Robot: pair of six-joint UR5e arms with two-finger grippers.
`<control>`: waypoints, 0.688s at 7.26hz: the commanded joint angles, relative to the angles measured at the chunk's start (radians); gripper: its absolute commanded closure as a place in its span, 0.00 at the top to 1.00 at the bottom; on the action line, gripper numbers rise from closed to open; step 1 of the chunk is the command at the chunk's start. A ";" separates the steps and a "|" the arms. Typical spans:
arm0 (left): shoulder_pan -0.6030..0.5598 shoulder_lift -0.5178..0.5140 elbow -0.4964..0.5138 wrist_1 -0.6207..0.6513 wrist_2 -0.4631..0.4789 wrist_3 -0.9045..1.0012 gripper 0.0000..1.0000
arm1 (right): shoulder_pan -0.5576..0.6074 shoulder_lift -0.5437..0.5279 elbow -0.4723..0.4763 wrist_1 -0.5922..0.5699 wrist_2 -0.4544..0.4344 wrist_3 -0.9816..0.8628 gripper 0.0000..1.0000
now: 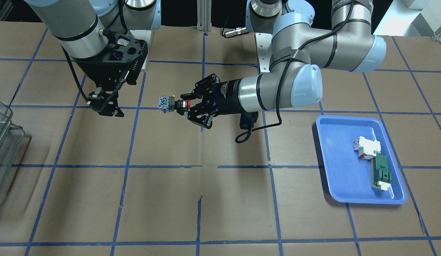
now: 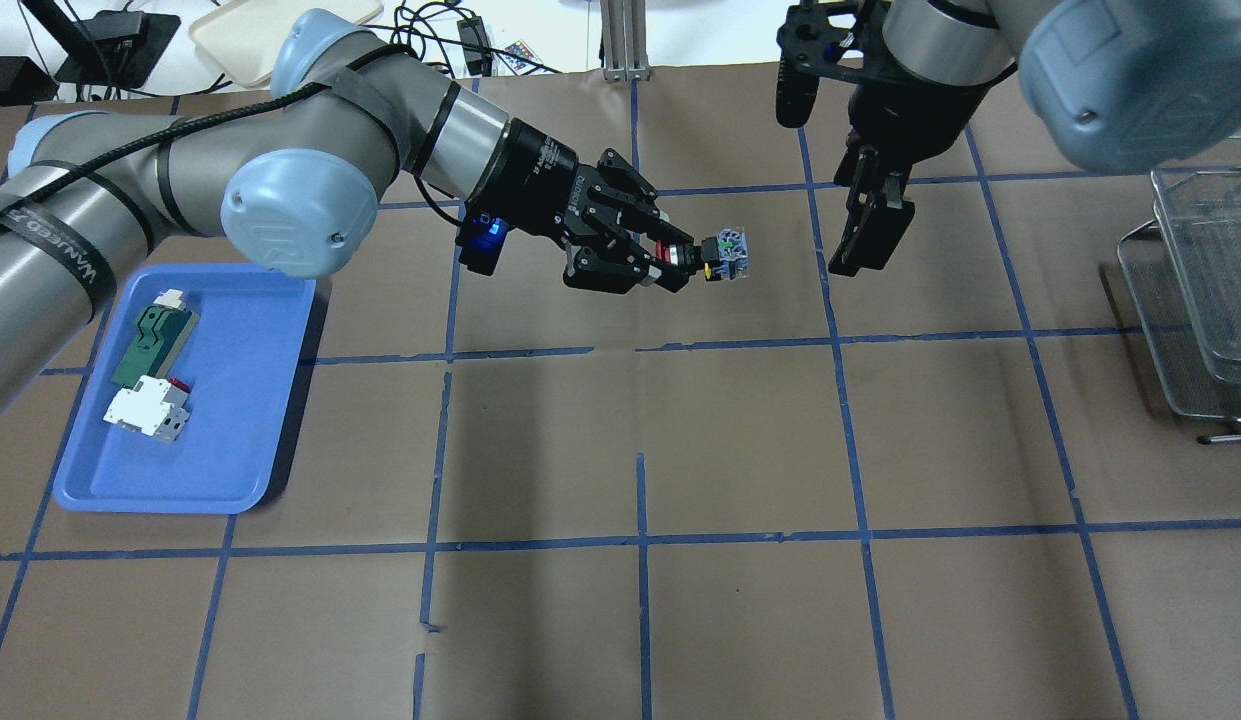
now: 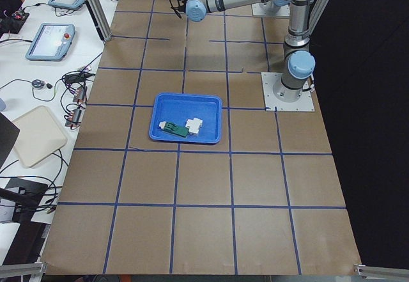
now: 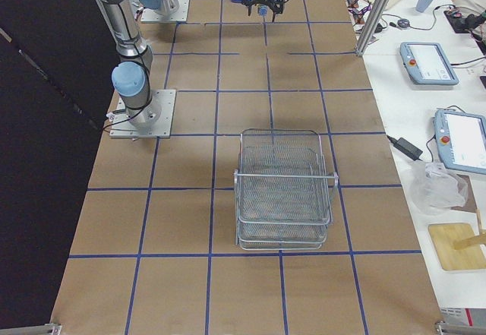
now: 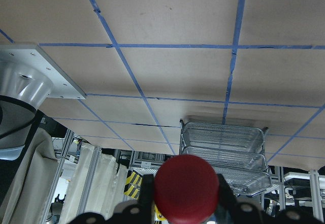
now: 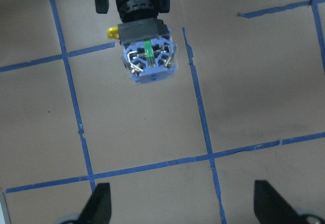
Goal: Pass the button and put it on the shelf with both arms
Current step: 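Lower the right gripper onto the button head held by the left gripper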
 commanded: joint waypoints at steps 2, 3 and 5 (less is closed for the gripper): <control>-0.010 0.003 -0.007 0.010 -0.002 -0.001 0.00 | 0.132 0.049 -0.008 -0.001 -0.089 -0.063 1.00; -0.011 0.006 -0.007 0.010 -0.002 -0.001 0.00 | 0.126 0.044 -0.011 0.004 -0.084 -0.059 1.00; -0.011 0.012 -0.007 0.010 -0.002 -0.009 0.00 | 0.132 0.024 -0.011 0.009 -0.072 -0.043 1.00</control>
